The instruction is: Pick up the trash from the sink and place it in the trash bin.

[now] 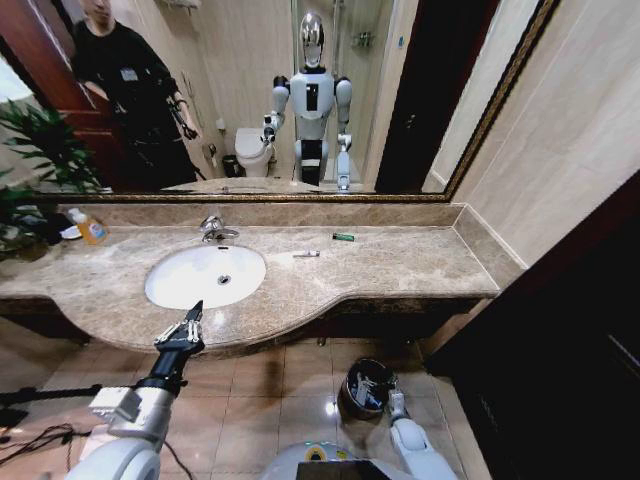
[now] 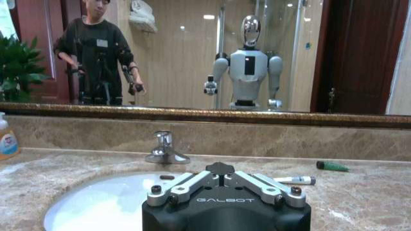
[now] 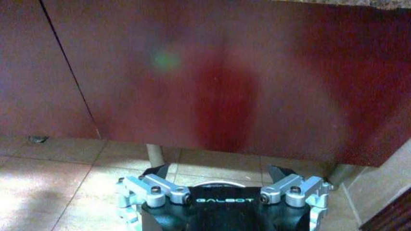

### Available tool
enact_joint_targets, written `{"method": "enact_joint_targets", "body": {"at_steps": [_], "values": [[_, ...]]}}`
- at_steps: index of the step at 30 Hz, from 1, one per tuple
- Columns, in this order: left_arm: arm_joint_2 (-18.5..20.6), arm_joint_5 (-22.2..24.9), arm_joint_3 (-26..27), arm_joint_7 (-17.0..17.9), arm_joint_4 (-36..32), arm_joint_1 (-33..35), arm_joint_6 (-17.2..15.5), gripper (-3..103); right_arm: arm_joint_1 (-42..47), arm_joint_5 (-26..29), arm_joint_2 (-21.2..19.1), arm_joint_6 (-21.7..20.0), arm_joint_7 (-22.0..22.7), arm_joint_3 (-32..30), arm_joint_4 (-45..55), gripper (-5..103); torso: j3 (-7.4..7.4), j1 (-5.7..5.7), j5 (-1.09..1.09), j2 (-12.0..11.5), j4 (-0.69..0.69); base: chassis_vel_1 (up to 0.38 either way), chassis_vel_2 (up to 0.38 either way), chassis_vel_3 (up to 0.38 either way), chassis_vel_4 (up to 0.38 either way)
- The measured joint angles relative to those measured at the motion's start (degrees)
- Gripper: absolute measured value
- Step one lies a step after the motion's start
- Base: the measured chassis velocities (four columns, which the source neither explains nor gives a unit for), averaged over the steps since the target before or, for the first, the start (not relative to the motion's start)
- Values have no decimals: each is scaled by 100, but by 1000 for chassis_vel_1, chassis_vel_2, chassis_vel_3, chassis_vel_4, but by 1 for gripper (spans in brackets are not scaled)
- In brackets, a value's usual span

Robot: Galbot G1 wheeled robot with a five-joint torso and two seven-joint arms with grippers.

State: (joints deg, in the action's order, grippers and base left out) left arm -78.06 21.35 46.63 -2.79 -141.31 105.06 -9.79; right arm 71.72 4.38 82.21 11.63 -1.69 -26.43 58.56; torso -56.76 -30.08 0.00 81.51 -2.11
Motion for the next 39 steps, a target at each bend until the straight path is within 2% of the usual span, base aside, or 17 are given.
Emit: {"method": "enact_joint_targets", "body": {"at_steps": [8,14,19,23,25,28,34,39], "values": [[0,0,0,0,0,0,0,0,76,136,-15,16,30,-14,-19,100,0,0,1,0,0,0,0,0,0],[0,0,0,0,0,0,0,0,435,466,-98,10,42,-33,563,100,0,0,1,0,0,0,0,0,0],[0,0,0,0,0,0,0,0,978,810,-352,4,343,-83,1695,100,0,0,1,0,0,0,0,0,0],[0,0,0,0,0,0,0,0,1205,1057,-517,9,542,-109,2221,100,0,0,1,0,0,0,0,0,0],[0,0,0,0,0,0,0,0,1389,1212,-687,140,673,-154,2601,100,0,0,0,0,0,0,0,0,0],[0,0,0,0,0,0,0,0,1619,1420,-814,257,674,-239,2955,100,0,0,2,0,0,0,0,0,0],[0,0,0,0,0,0,0,0,2301,1971,-1008,199,519,-519,3983,100,1,0,2,0,0,0,0,0,0],[0,0,0,0,0,0,0,0,2665,2087,-1082,133,489,-715,4838,100,0,0,1,0,1,0,0,0,0]]}}
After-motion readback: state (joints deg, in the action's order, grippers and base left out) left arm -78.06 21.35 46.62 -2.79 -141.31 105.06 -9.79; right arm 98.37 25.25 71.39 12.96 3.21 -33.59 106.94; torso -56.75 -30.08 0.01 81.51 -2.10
